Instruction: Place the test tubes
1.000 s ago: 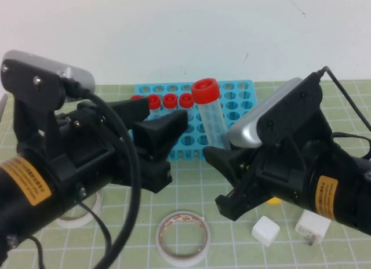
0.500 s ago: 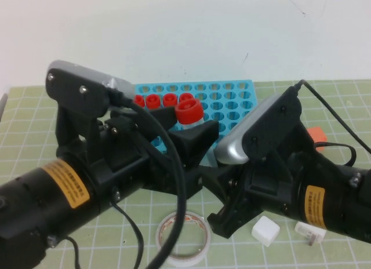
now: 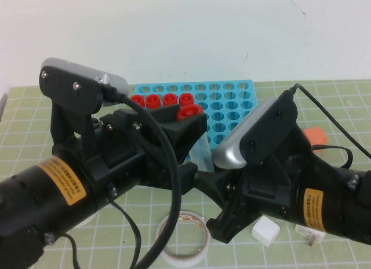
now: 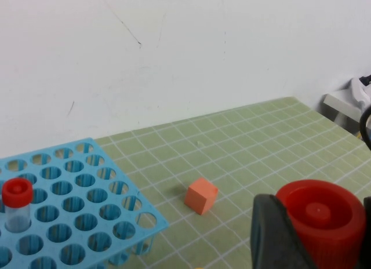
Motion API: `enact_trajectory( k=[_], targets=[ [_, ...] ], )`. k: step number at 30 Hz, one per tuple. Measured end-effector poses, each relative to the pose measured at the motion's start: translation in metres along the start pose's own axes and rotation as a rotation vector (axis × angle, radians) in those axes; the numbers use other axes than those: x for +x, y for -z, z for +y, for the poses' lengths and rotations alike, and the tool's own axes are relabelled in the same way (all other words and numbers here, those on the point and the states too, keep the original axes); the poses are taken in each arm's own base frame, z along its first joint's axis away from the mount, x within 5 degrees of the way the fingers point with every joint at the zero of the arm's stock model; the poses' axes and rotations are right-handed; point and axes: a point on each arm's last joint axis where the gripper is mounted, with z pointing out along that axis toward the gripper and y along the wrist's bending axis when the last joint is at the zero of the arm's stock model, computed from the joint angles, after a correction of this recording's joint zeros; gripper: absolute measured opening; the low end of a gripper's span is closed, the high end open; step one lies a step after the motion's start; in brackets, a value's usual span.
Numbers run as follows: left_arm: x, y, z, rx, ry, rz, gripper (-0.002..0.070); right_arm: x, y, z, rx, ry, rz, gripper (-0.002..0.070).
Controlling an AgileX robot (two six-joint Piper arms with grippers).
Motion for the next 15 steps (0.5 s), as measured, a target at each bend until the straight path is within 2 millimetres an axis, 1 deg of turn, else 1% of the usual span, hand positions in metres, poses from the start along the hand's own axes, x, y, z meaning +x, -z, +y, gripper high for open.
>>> enact_trajectory(
  k=[5,6,7,9,11,12,14,15],
  targets=[
    [0.000,0.000,0.000,0.000,-0.002,0.000,0.0258,0.000,0.000,0.000,-0.009,-0.008,0.001,0.0239],
    [0.000,0.000,0.000,0.001,-0.004,-0.003,0.0258,0.000,0.000,0.000,-0.009,-0.011,0.002,0.0260],
    [-0.001,0.000,0.000,0.003,-0.006,-0.008,0.0258,0.000,0.000,0.000,-0.009,-0.015,0.002,0.0295],
    [-0.001,0.000,0.000,0.005,-0.014,-0.015,0.0258,0.000,0.000,0.001,-0.011,-0.024,0.002,0.0417],
    [-0.003,0.000,-0.001,0.012,-0.034,-0.031,0.0258,0.000,0.001,0.000,-0.006,-0.025,-0.001,0.0521],
    [-0.003,0.000,-0.001,0.015,-0.045,-0.038,0.0258,-0.002,0.002,0.000,-0.002,-0.026,-0.007,0.0560],
    [-0.007,0.000,-0.003,0.027,-0.085,-0.073,0.0258,-0.006,0.008,0.000,0.001,-0.027,-0.031,0.0599],
    [-0.008,0.000,-0.003,0.032,-0.109,-0.092,0.0258,-0.011,0.015,0.000,0.000,-0.026,-0.054,0.0613]
  ],
)
